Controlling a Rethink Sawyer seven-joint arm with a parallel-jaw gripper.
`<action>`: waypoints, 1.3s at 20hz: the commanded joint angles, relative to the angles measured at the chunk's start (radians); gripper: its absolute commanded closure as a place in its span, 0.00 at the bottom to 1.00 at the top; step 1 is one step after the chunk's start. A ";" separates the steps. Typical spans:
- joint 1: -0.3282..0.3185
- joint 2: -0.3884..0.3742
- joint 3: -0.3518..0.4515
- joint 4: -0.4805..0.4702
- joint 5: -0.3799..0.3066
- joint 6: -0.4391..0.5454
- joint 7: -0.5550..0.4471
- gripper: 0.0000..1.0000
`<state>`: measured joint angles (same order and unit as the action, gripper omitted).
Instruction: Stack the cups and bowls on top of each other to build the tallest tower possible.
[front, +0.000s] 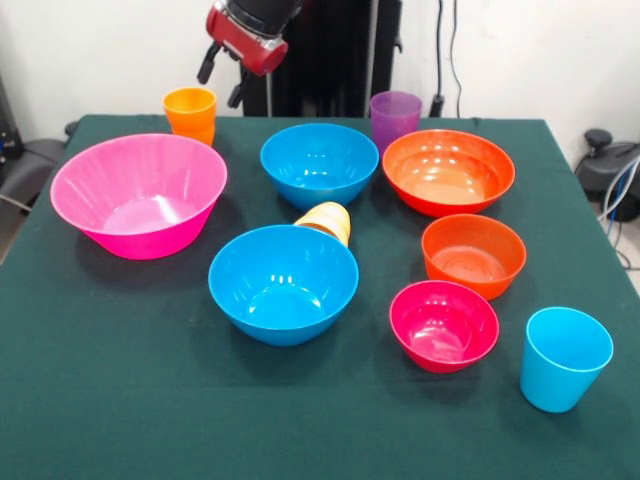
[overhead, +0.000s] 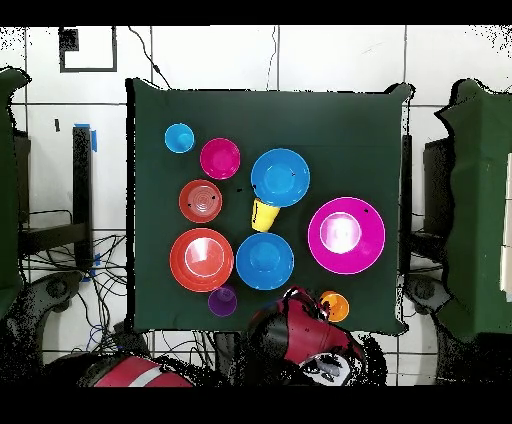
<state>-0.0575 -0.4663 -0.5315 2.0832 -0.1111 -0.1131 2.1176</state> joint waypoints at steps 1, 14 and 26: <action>0.018 0.061 0.138 -0.098 -0.016 0.029 0.065 0.00; 0.041 0.082 0.130 -0.099 -0.009 0.000 0.081 0.00; -0.012 0.073 0.183 -0.137 -0.088 0.008 0.016 0.00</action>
<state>-0.0515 -0.4477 -0.5160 2.0583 -0.1374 -0.1131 2.1176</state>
